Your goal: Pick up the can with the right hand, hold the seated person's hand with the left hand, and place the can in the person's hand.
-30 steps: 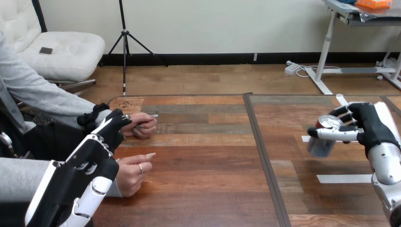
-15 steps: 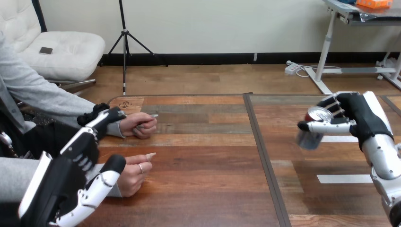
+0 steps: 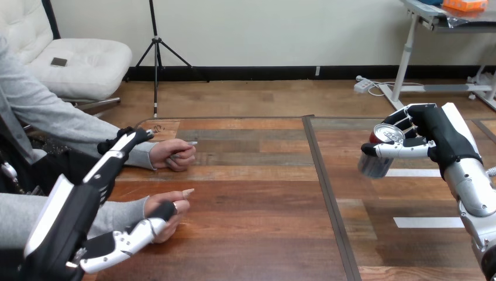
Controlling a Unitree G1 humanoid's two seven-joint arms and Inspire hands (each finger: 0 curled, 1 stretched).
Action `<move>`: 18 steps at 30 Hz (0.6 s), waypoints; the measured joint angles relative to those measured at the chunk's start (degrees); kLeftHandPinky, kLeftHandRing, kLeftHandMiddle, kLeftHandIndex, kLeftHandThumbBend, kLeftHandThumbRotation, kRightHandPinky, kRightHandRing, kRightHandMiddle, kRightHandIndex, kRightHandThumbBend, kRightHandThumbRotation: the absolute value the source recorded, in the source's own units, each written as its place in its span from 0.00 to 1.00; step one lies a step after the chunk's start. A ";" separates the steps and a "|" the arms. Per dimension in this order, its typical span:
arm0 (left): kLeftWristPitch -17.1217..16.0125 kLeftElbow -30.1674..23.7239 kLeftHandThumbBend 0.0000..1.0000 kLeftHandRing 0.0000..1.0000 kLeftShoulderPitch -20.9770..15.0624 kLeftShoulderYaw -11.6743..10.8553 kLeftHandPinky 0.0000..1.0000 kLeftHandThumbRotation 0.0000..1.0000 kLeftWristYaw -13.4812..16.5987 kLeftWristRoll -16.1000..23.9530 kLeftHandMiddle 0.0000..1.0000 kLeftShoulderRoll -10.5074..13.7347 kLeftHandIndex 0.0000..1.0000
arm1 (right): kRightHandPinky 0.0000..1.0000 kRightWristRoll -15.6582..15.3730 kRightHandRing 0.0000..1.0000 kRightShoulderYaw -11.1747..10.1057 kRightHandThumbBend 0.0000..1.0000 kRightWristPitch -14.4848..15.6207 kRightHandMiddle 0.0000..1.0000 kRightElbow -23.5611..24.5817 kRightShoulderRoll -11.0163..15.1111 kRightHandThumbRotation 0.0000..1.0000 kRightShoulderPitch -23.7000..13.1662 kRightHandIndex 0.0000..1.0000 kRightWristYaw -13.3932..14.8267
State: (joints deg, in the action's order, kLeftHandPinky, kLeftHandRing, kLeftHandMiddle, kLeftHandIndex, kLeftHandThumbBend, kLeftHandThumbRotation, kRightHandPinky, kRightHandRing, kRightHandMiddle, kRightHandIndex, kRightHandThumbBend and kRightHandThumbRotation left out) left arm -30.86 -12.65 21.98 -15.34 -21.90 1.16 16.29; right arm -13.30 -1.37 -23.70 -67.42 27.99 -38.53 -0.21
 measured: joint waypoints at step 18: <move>-1.68 0.61 0.99 0.82 -9.49 -4.09 0.67 0.19 8.30 12.44 0.85 7.15 0.81 | 0.35 0.07 0.38 0.02 0.86 0.00 0.42 0.08 -0.07 0.00 0.00 0.44 -0.72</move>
State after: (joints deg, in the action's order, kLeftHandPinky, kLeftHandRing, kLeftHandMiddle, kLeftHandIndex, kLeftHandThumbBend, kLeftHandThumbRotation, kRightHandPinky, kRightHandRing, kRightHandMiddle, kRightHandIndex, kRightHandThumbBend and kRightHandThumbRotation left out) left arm -32.54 -12.04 12.49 -19.43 -13.60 13.61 23.44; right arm -13.23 -1.35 -23.70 -67.34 27.92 -38.53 -0.93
